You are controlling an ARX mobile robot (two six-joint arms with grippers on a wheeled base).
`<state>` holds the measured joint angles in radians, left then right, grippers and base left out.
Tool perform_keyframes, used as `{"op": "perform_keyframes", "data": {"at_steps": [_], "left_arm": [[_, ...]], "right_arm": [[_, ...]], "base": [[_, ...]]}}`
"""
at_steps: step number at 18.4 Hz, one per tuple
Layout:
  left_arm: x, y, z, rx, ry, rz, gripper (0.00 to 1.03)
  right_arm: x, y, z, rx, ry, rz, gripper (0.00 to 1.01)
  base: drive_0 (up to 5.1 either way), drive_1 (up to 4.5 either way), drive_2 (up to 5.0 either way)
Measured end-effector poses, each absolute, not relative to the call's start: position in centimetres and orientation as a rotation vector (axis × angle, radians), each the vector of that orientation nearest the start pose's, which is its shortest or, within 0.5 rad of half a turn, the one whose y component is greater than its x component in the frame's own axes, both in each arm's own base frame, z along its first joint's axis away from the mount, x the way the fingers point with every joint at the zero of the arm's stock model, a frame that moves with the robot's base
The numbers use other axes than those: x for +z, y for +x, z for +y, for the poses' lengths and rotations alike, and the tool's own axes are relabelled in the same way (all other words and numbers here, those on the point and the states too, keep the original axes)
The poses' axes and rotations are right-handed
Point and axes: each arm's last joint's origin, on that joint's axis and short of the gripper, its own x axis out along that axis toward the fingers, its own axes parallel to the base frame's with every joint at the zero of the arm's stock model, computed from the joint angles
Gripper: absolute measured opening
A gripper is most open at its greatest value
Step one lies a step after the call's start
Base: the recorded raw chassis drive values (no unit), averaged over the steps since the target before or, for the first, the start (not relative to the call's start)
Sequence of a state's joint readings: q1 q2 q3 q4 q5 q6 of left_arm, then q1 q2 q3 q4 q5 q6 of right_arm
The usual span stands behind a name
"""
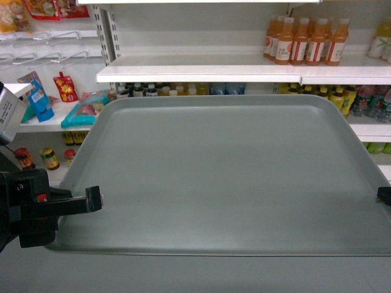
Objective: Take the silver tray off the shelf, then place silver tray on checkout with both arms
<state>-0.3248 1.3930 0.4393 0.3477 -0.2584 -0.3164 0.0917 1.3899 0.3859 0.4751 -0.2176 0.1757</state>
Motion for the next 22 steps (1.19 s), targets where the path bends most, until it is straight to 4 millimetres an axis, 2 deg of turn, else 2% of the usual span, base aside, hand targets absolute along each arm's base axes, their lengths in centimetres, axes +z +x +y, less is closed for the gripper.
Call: {"op": "perform_keyframes", "data": {"at_steps": [17, 22], "left_arm": [[14.38, 23.25, -7.05, 0.027, -0.132, 0.581, 0.03], [14.40, 23.20, -7.06, 0.026, -0.131, 0.584, 0.03]], "right_arm": [[14.03, 23.60, 2.80, 0.255, 0.204, 0.555, 0.03], [13.95, 23.54, 2.79, 0.254, 0.204, 0.561, 0.03]], "base": [[0.1, -4.23, 4.3], [-4.7, 2.47, 2.3]]}}
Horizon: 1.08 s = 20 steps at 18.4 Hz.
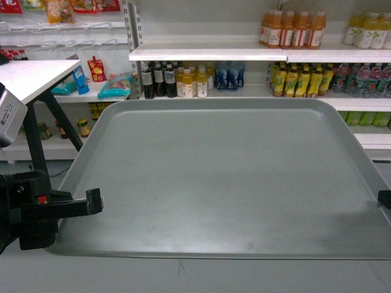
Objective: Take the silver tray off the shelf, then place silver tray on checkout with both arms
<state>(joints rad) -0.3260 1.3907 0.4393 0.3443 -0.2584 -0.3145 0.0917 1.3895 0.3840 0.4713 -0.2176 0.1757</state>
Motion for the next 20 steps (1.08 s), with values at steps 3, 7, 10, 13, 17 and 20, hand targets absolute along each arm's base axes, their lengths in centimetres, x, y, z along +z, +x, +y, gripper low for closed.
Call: {"op": "perform_keyframes", "data": {"at_steps": [3, 7, 10, 13, 17, 20], "left_arm": [[14.42, 23.22, -7.07, 0.026, -0.131, 0.582, 0.03], [14.42, 23.22, -7.06, 0.027, -0.132, 0.581, 0.03], [14.41, 23.21, -7.05, 0.027, -0.131, 0.583, 0.03], [14.43, 23.22, -7.06, 0.027, -0.132, 0.581, 0.03], [14.40, 23.21, -7.05, 0.027, -0.131, 0.583, 0.03], [14.40, 23.21, -7.05, 0.027, -0.131, 0.584, 0.03]], "right_arm": [[13.99, 23.54, 2.79, 0.255, 0.204, 0.558, 0.03], [14.06, 23.54, 2.79, 0.255, 0.204, 0.554, 0.03], [14.04, 23.53, 2.79, 0.255, 0.204, 0.556, 0.03], [14.04, 23.53, 2.78, 0.254, 0.204, 0.556, 0.03], [14.04, 23.53, 2.79, 0.255, 0.204, 0.556, 0.03], [14.03, 23.53, 2.78, 0.255, 0.204, 0.557, 0.03]], "base": [[-4.6, 3.94, 0.9], [-4.8, 2.80, 2.3], [-5.1, 2.35, 2.4], [-5.0, 2.44, 2.4], [-5.0, 2.47, 2.5], [-5.1, 2.33, 2.3]]}}
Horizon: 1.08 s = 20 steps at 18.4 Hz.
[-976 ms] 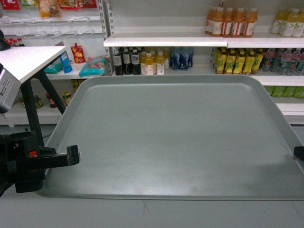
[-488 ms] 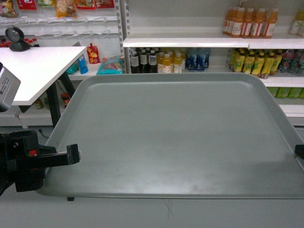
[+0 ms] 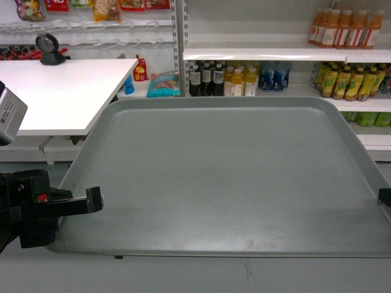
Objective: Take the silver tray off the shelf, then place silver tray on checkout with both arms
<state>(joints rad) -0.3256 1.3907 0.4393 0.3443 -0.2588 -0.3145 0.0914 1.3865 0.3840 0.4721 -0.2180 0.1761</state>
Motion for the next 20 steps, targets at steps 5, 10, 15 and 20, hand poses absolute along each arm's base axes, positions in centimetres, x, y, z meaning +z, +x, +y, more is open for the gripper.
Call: {"op": "perform_keyframes", "data": {"at_steps": [5, 10, 15, 20], "left_arm": [[14.44, 23.25, -7.07, 0.026, -0.133, 0.578, 0.03], [14.44, 23.25, -7.07, 0.026, -0.133, 0.578, 0.03], [14.40, 23.22, -7.06, 0.027, -0.131, 0.583, 0.03], [14.38, 23.22, -7.06, 0.027, -0.131, 0.584, 0.03]], "right_arm": [[14.11, 23.57, 2.79, 0.255, 0.203, 0.550, 0.03], [14.09, 23.56, 2.79, 0.255, 0.203, 0.552, 0.03], [14.05, 23.54, 2.79, 0.255, 0.204, 0.555, 0.03], [14.05, 23.54, 2.79, 0.255, 0.204, 0.555, 0.03]], "base": [[-5.0, 2.45, 2.5], [-5.0, 2.48, 2.5], [-5.0, 2.42, 2.4], [-5.0, 2.42, 2.4]]}}
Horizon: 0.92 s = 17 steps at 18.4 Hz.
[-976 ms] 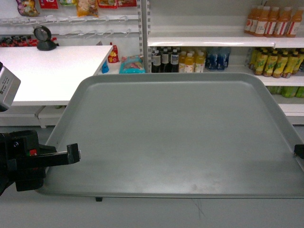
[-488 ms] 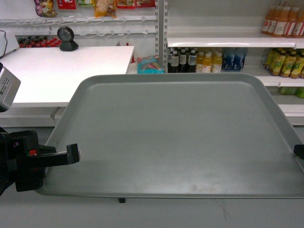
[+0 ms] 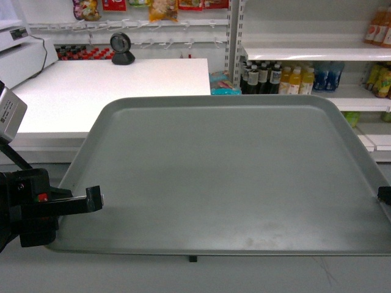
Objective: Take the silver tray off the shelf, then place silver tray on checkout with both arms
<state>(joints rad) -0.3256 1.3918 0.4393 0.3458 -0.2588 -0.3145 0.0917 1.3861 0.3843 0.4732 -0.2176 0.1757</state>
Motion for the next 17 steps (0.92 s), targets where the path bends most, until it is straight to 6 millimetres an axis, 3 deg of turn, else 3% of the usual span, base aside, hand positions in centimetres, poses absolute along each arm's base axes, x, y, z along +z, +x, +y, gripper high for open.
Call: {"op": "perform_keyframes", "data": {"at_steps": [15, 17], "left_arm": [[14.41, 23.24, -7.06, 0.027, -0.132, 0.580, 0.03], [14.38, 23.22, -7.06, 0.027, -0.130, 0.584, 0.03]], "right_arm": [[14.08, 23.55, 2.79, 0.255, 0.203, 0.553, 0.03], [14.02, 23.52, 2.79, 0.254, 0.204, 0.558, 0.03]], "base": [[-5.0, 2.48, 2.5], [0.0, 0.00, 0.0]]}}
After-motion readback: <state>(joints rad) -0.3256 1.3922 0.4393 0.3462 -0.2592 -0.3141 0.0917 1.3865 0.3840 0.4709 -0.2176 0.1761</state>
